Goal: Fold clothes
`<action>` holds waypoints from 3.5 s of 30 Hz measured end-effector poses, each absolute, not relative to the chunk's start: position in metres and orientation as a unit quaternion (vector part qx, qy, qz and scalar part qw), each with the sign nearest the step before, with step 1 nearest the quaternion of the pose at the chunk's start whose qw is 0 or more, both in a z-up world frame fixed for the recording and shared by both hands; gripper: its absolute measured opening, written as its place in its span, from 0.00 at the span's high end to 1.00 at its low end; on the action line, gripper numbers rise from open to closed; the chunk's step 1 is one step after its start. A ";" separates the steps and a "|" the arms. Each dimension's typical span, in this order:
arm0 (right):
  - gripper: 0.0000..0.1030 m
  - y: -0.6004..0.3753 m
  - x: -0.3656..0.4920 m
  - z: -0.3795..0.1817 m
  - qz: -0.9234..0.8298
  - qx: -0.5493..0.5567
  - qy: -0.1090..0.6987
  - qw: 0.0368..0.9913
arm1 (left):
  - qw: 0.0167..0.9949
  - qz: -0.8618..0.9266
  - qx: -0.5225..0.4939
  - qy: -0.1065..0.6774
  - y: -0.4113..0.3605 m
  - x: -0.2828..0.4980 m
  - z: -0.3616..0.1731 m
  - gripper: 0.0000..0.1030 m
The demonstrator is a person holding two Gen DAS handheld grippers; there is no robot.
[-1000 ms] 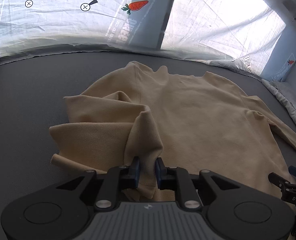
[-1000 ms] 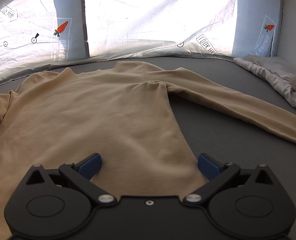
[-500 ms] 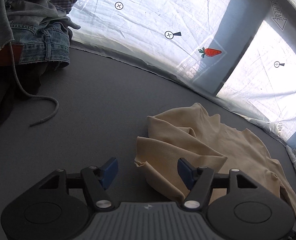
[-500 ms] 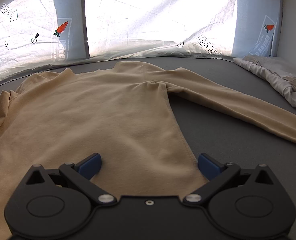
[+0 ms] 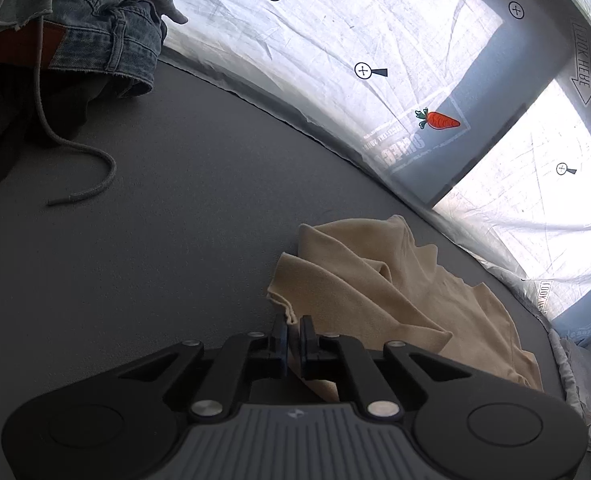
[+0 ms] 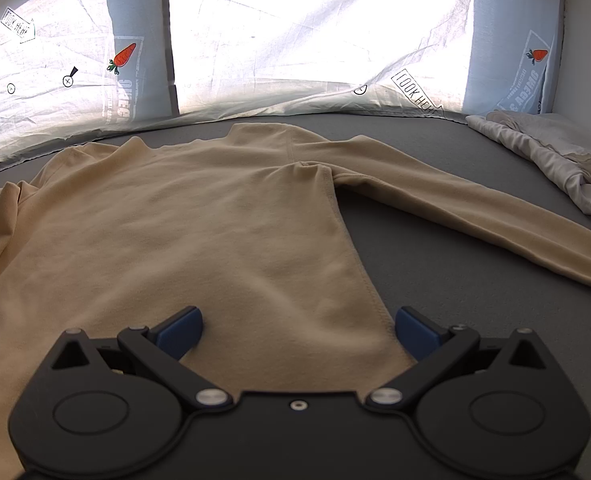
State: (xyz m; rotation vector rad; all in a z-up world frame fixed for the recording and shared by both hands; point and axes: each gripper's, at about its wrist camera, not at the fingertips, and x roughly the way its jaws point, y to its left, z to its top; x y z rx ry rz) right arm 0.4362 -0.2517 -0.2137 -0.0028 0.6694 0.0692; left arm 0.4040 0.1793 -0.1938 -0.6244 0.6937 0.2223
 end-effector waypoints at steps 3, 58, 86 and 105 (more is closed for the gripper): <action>0.00 -0.252 0.436 -0.214 0.034 -0.001 0.328 0.944 | 0.890 0.152 -0.305 0.303 0.194 0.384 -0.176 0.97; 0.44 -0.331 0.319 -0.194 0.034 0.018 0.400 0.916 | 0.879 0.081 -0.161 0.441 0.022 0.249 -0.192 0.44; 0.03 -0.267 0.346 -0.163 0.038 -0.036 0.352 0.935 | 0.849 0.243 -0.242 0.403 0.109 0.191 -0.178 0.34; 0.00 -0.271 0.353 -0.216 -0.032 0.019 0.331 0.943 | 0.804 0.347 -0.325 0.357 0.229 0.192 -0.199 0.28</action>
